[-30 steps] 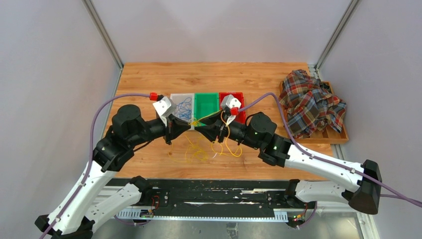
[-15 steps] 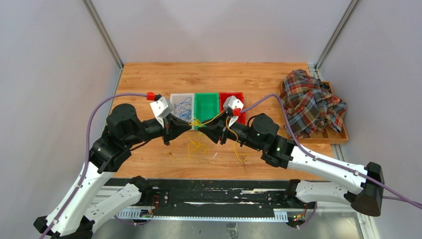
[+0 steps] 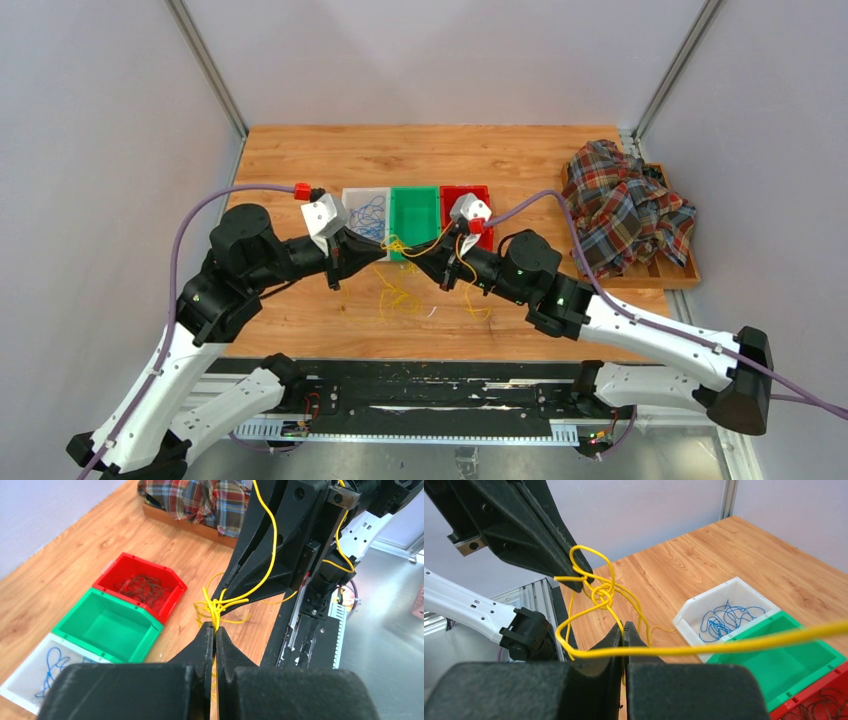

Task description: Untangle the cables

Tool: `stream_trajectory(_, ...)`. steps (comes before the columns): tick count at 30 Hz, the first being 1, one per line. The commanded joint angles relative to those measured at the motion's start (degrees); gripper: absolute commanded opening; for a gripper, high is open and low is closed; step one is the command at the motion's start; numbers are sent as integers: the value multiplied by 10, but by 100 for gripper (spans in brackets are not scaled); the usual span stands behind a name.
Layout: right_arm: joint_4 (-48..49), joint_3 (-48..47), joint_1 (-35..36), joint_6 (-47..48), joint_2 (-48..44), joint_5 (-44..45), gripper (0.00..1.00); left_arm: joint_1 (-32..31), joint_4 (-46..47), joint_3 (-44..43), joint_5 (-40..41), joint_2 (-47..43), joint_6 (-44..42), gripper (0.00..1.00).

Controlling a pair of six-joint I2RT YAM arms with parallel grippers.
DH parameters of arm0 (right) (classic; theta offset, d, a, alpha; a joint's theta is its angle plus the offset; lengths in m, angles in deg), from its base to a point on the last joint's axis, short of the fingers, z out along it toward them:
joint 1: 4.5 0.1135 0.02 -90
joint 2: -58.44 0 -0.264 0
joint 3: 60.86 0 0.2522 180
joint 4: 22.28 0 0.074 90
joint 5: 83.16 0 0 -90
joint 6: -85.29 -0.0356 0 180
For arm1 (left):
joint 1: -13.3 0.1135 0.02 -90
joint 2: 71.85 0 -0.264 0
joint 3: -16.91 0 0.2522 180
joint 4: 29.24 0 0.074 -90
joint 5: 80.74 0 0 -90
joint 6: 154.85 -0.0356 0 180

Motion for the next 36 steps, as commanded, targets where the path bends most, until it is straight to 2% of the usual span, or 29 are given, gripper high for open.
stream_trajectory(1,-31,17,0,32,-42,51,1,4,2,-39,-6,-2,-34,1)
stream_trajectory(9,-20,40,-1,36,-76,75,1,4,2,-33,-10,-8,-21,1)
stream_trajectory(17,8,67,-4,14,-110,129,1,4,-19,-35,-22,-9,-54,1)
stream_trajectory(21,57,80,-14,-18,-117,112,1,4,-27,-21,-42,-14,-73,1)
stream_trajectory(24,79,72,-14,-36,-91,61,1,4,-23,-17,-48,-11,-72,1)
stream_trajectory(25,84,68,-14,-43,-79,46,1,4,-22,-18,-51,-9,-71,3)
stream_trajectory(27,83,58,-13,-45,-61,33,1,4,-21,-21,-53,-4,-67,14)
stream_trajectory(29,76,54,-13,-37,-60,45,1,4,-24,-24,-47,-2,-72,21)
stream_trajectory(30,65,52,-13,-31,-64,60,1,4,-28,-25,-36,-3,-78,29)
stream_trajectory(32,47,53,-14,-14,-77,80,1,4,-37,-26,-9,-4,-97,39)
stream_trajectory(34,29,53,-14,2,-88,88,0,4,-36,-24,30,-6,-117,36)
stream_trajectory(36,13,52,-15,9,-95,87,1,4,-25,-13,67,-11,-134,25)
